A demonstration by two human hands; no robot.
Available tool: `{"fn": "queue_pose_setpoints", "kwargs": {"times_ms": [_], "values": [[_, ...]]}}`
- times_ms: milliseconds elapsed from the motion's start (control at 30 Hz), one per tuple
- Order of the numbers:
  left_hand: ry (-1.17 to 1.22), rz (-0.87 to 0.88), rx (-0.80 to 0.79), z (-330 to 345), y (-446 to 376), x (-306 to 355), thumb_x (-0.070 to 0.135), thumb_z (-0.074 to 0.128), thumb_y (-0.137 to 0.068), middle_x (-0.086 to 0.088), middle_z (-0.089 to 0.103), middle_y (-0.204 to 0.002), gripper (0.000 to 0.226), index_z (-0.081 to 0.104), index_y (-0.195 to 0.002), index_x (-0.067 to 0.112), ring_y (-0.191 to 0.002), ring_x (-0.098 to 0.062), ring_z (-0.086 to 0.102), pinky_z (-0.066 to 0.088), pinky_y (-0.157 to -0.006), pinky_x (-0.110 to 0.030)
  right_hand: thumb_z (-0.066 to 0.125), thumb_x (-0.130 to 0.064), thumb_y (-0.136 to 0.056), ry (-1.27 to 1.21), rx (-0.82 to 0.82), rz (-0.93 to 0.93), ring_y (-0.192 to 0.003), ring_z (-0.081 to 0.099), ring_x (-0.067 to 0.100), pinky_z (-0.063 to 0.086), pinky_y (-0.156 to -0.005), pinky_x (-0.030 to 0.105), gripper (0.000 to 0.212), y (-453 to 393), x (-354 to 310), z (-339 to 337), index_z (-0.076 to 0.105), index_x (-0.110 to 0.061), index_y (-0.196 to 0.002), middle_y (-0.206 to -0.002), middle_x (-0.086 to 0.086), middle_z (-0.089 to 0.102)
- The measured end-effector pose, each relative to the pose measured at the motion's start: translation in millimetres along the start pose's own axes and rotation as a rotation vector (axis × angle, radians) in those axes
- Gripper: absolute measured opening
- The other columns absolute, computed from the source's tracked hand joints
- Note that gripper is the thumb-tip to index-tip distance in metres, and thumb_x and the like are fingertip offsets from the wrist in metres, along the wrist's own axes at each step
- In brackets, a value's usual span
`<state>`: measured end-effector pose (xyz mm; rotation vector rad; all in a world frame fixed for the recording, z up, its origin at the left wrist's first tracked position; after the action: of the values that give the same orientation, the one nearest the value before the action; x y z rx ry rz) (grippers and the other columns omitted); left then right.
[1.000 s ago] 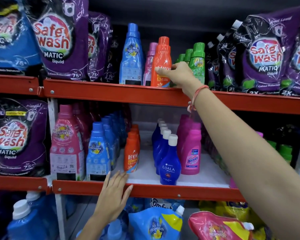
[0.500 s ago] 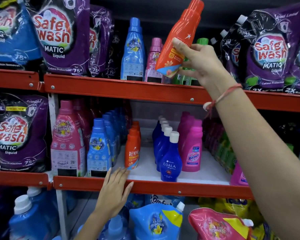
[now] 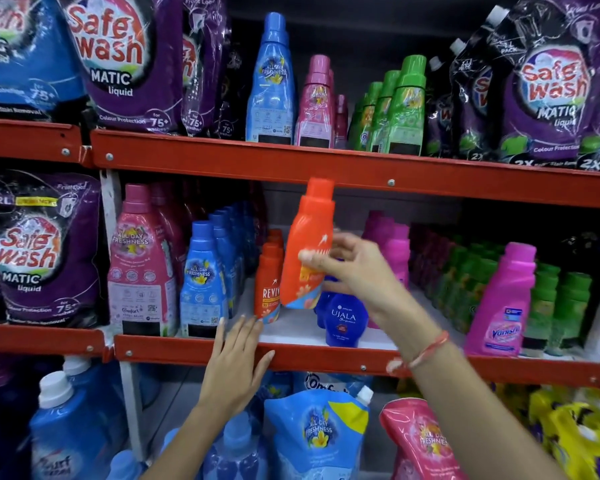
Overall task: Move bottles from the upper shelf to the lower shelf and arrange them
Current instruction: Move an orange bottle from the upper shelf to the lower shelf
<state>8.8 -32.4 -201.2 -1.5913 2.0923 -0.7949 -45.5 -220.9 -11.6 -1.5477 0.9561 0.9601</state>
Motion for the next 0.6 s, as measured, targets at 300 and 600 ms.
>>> {"fn": "queue_pose_setpoints", "kwargs": {"times_ms": [300,600], "values": [[-0.070,-0.040,-0.008,8,-3,1,0.062,0.024,-0.093,-0.010,0.042,-0.149,0.077,0.036,-0.143,0.004,-0.143,-0.021,0.027,0.008,-0.118,-0.049,0.083,-0.032,-0.071,0.219,0.151,0.077,-0.098,0.066,0.013,0.056,-0.088,0.031,0.056,-31,114,28,0.058,-0.013,-0.118,-0.102,-0.007,0.065],[-0.074,-0.045,0.014,8,-5,2,0.062,0.026,-0.092,-0.011,0.036,-0.152,0.078,0.034,-0.144,0.004,-0.145,-0.021,0.022,0.010,-0.118,-0.049,0.080,-0.031,-0.074,0.183,0.161,0.134,-0.105,0.064,0.020,0.052,-0.079,0.025,0.063,-47,135,38,0.050,-0.011,-0.126,-0.125,0.008,0.064]]}}
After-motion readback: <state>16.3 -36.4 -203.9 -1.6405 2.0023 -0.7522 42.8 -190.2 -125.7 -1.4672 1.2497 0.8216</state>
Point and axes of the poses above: each hand's wrist, its own y-axis away from the middle knuckle, its own z-axis out of the palm, x = y × z, the point moved 4 cm from there along -y, towards the middle knuckle
